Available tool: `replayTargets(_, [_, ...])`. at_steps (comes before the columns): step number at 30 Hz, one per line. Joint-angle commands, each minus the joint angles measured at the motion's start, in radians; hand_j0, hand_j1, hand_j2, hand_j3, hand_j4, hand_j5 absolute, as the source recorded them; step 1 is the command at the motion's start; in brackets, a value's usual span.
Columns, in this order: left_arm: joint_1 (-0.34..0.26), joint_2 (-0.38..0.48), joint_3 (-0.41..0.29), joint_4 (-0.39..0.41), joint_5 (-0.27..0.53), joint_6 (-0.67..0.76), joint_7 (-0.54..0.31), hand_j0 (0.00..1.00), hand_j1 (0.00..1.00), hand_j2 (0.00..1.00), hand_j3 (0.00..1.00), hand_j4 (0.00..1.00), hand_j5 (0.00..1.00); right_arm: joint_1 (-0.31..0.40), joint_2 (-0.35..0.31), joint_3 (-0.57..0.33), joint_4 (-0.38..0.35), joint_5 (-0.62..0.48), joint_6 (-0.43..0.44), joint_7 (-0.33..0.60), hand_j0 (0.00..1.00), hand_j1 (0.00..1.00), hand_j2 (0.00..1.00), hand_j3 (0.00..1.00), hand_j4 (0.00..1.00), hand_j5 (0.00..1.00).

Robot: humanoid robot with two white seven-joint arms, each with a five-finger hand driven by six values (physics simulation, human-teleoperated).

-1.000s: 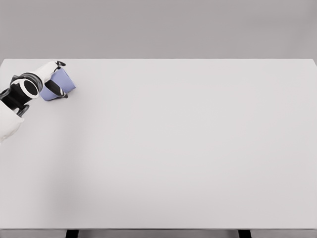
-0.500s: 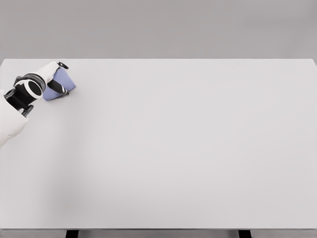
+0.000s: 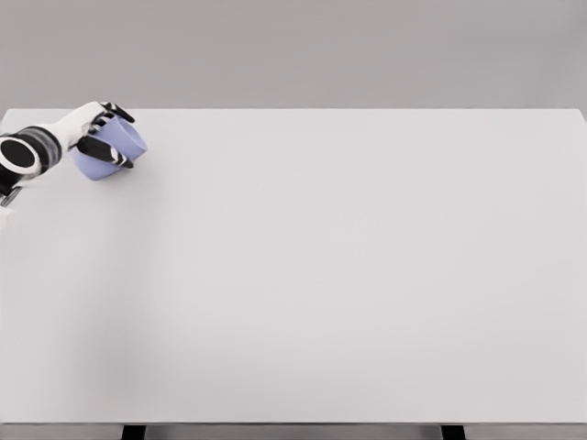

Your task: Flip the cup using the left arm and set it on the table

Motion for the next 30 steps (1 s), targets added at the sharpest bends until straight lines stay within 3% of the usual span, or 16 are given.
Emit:
replayTargets(1, [0.0,0.056,0.0,0.0,0.116,-0.15,-0.078,0.52,0.52,0.52,0.52,0.52,0.52,0.0,0.0,0.0,0.0,0.0,0.0,0.0,1.0,1.0,1.0,1.0,1.0,1.0])
replayTargets(7, [0.006,0.058,0.02,0.105,0.328,-0.434,-0.4,0.53,0.53,0.53,0.53,0.53,0.53,0.0,0.0,0.0,0.0,0.0,0.0,0.0,1.0,1.0,1.0,1.0,1.0,1.0])
replayTargets(10, [0.006,-0.016,0.138,0.195,0.466,-0.487,-0.407,0.53,0.53,0.53,0.53,0.53,0.53,0.0,0.0,0.0,0.0,0.0,0.0,0.0,1.0,1.0,1.0,1.0,1.0,1.0])
replayTargets(12, [0.008,-0.066,0.189,0.206,0.469,-0.491,-0.407,0.53,0.53,0.53,0.53,0.53,0.53,0.0,0.0,0.0,0.0,0.0,0.0,0.0,1.0,1.0,1.0,1.0,1.0,1.0])
replayTargets(17, [0.038,-0.212,0.208,0.255,0.469,-0.559,-0.407,0.53,0.53,0.53,0.53,0.53,0.53,0.002,0.0,0.0,0.0,0.0,0.0,0.0,1.0,1.0,1.0,1.0,1.0,1.0])
replayTargets(23, [0.063,-0.336,0.303,0.347,0.474,-0.565,-0.407,0.54,0.54,0.54,0.54,0.54,0.54,0.0,0.0,0.0,0.0,0.0,0.0,0.0,1.0,1.0,1.0,1.0,1.0,1.0])
replayTargets(30, [0.1,-0.409,0.323,0.367,0.469,-0.599,-0.407,0.54,0.54,0.54,0.54,0.54,0.54,0.0,0.0,0.0,0.0,0.0,0.0,0.0,1.0,1.0,1.0,1.0,1.0,1.0])
